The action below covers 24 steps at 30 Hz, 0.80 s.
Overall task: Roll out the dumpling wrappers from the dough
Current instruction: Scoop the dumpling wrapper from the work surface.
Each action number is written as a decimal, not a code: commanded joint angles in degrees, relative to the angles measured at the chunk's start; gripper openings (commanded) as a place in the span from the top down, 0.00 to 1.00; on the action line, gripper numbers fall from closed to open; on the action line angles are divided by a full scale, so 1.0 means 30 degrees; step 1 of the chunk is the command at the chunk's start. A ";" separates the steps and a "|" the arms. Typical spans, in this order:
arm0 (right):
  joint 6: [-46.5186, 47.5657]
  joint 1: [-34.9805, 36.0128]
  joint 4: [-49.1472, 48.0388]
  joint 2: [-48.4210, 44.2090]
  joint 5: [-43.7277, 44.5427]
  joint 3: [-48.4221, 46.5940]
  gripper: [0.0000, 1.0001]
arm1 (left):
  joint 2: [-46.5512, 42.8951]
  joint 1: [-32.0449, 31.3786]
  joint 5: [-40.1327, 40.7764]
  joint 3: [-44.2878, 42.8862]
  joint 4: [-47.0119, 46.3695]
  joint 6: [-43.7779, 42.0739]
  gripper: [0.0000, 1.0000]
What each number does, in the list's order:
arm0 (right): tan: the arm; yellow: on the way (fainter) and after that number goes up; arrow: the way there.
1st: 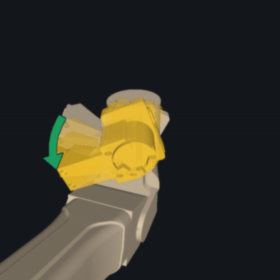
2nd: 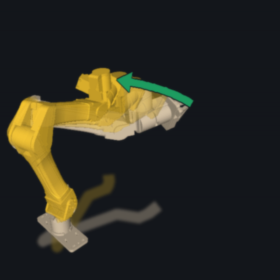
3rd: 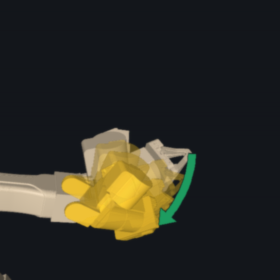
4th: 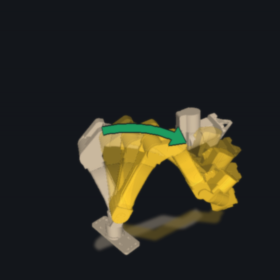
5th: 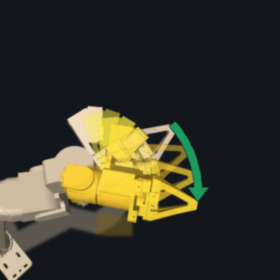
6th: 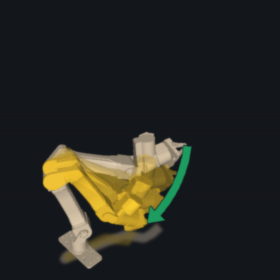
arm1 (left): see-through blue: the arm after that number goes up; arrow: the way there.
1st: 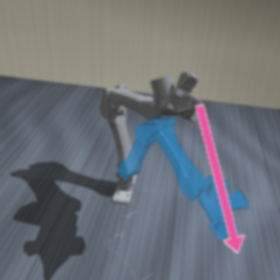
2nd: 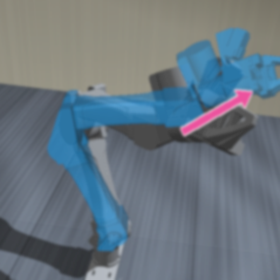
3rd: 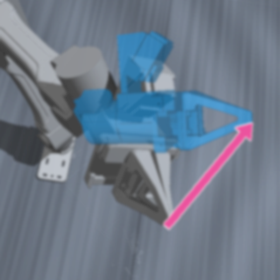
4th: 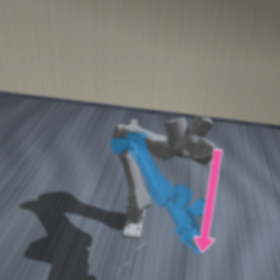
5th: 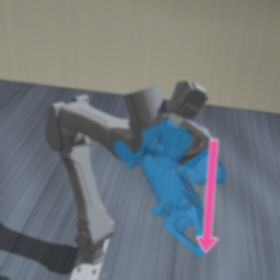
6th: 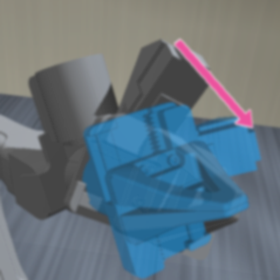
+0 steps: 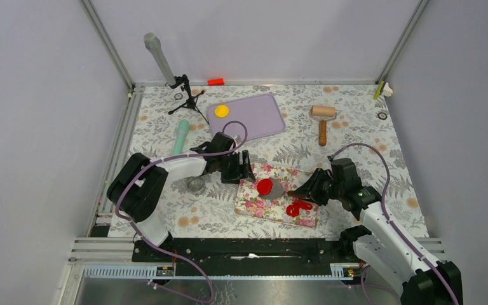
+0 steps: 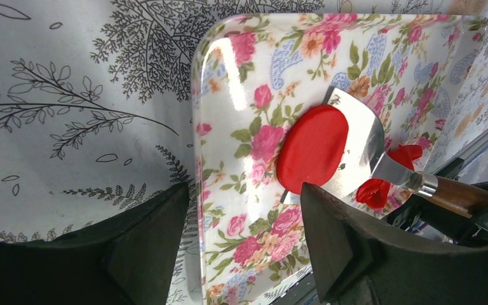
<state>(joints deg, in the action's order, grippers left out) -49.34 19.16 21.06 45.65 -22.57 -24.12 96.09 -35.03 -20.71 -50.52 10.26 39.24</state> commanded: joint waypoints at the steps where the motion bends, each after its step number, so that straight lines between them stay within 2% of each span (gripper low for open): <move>1: 0.1005 0.0089 0.3828 -0.0094 0.2745 -0.0758 1.00 | 0.0283 -0.0102 0.0025 -0.0465 -0.0180 -0.0227 0.29; 10: 0.1827 0.0089 0.5617 -0.0039 0.3957 -0.2173 1.00 | 0.0443 -0.0044 0.0084 -0.0270 -0.0177 -0.0275 0.29; 24: 0.2614 0.0093 0.6407 0.0123 0.5596 -0.3378 1.00 | 0.0633 0.0041 0.0272 -0.0325 0.0082 -0.0503 0.32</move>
<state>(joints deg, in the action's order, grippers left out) -45.19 19.18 33.98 45.39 -14.22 -32.73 96.55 -34.96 -20.91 -50.57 9.72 39.16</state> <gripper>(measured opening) 0.353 0.682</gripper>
